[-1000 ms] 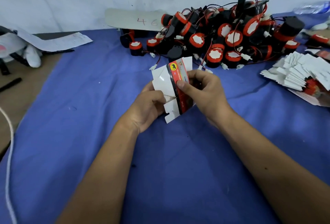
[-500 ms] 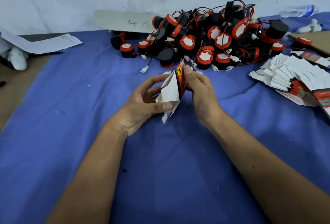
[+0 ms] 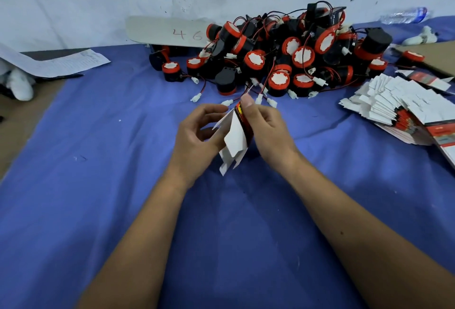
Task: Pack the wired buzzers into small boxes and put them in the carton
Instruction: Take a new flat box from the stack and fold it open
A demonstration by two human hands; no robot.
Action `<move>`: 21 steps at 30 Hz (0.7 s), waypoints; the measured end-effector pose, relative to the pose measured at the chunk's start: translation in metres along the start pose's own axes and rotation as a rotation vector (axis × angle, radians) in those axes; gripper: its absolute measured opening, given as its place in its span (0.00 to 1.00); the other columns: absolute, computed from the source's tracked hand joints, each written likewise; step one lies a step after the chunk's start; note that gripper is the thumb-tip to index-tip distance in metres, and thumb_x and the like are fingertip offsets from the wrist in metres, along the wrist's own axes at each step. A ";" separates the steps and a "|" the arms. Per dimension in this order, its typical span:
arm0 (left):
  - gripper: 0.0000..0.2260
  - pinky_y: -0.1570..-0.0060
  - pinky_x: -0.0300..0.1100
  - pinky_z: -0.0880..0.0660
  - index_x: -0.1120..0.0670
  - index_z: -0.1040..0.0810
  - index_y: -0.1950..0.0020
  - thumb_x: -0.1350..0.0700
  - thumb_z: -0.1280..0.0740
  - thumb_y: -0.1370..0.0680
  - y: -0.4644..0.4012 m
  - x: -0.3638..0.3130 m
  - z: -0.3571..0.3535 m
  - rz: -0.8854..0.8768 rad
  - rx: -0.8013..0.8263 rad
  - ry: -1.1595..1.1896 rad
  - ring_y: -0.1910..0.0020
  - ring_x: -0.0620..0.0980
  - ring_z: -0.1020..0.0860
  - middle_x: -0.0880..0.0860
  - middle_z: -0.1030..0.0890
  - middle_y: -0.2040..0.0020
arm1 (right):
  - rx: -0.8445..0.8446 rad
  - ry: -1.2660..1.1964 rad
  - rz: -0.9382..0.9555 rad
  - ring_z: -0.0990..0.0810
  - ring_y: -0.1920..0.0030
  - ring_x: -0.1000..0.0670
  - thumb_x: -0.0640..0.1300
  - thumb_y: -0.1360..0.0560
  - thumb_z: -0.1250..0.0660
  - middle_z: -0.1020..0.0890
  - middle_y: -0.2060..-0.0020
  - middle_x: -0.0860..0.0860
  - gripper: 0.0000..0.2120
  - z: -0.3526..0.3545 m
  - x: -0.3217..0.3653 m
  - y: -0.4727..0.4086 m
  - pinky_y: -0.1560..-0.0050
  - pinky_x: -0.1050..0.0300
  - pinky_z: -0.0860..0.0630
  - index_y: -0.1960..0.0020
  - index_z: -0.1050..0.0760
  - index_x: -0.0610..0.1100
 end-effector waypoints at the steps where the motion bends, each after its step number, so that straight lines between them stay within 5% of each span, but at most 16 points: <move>1: 0.10 0.55 0.45 0.19 0.52 0.18 0.43 0.56 0.28 0.24 0.000 -0.002 0.001 -0.010 -0.027 -0.024 0.47 0.53 0.15 0.52 0.14 0.49 | 0.007 0.045 0.017 0.27 0.68 0.48 0.70 0.23 0.43 0.21 0.69 0.42 0.38 -0.001 0.003 0.002 0.66 0.51 0.31 0.59 0.22 0.33; 5: 0.07 0.57 0.54 0.17 0.51 0.16 0.46 0.57 0.27 0.23 -0.003 0.000 0.018 0.002 -0.136 -0.123 0.55 0.56 0.14 0.52 0.13 0.54 | -0.026 0.163 0.081 0.36 0.71 0.56 0.58 0.18 0.37 0.34 0.75 0.57 0.27 0.002 0.012 0.003 0.70 0.61 0.39 0.69 0.35 0.43; 9: 0.10 0.57 0.51 0.18 0.48 0.16 0.46 0.56 0.27 0.27 -0.004 0.005 0.030 0.051 -0.194 -0.166 0.57 0.50 0.15 0.49 0.13 0.53 | -0.061 0.293 0.144 0.34 0.71 0.56 0.60 0.24 0.31 0.34 0.74 0.56 0.25 0.001 0.015 0.005 0.70 0.64 0.37 0.71 0.38 0.49; 13: 0.15 0.56 0.56 0.16 0.48 0.16 0.45 0.64 0.28 0.27 -0.007 0.011 0.042 0.085 -0.260 -0.114 0.53 0.53 0.14 0.47 0.13 0.50 | -0.092 0.439 0.116 0.32 0.66 0.53 0.62 0.25 0.28 0.29 0.66 0.49 0.25 0.007 0.011 0.002 0.67 0.64 0.37 0.68 0.32 0.46; 16: 0.15 0.58 0.49 0.17 0.50 0.16 0.45 0.67 0.30 0.27 -0.004 0.012 0.044 0.083 -0.321 -0.041 0.51 0.49 0.15 0.48 0.14 0.48 | -0.092 0.483 0.149 0.29 0.56 0.52 0.63 0.26 0.29 0.26 0.61 0.49 0.24 0.003 0.014 0.003 0.61 0.62 0.33 0.59 0.26 0.42; 18: 0.15 0.59 0.45 0.20 0.51 0.16 0.46 0.68 0.32 0.26 -0.003 0.013 0.045 0.073 -0.357 -0.011 0.47 0.51 0.16 0.52 0.14 0.47 | -0.058 0.458 0.191 0.32 0.43 0.52 0.63 0.30 0.29 0.24 0.49 0.52 0.24 -0.004 0.017 0.006 0.47 0.62 0.31 0.47 0.26 0.45; 21: 0.20 0.62 0.42 0.19 0.50 0.19 0.42 0.73 0.34 0.25 0.000 0.015 0.042 0.090 -0.391 0.065 0.51 0.47 0.15 0.46 0.14 0.50 | 0.030 0.381 0.245 0.40 0.28 0.56 0.67 0.34 0.28 0.35 0.30 0.58 0.45 -0.014 0.018 0.009 0.29 0.57 0.34 0.25 0.37 0.48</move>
Point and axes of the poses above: each hand's wrist, its own y-axis away from the middle knuckle, its own z-axis out of the back of the hand, x = y × z, the point moved 9 cm from there along -y, towards the middle knuckle
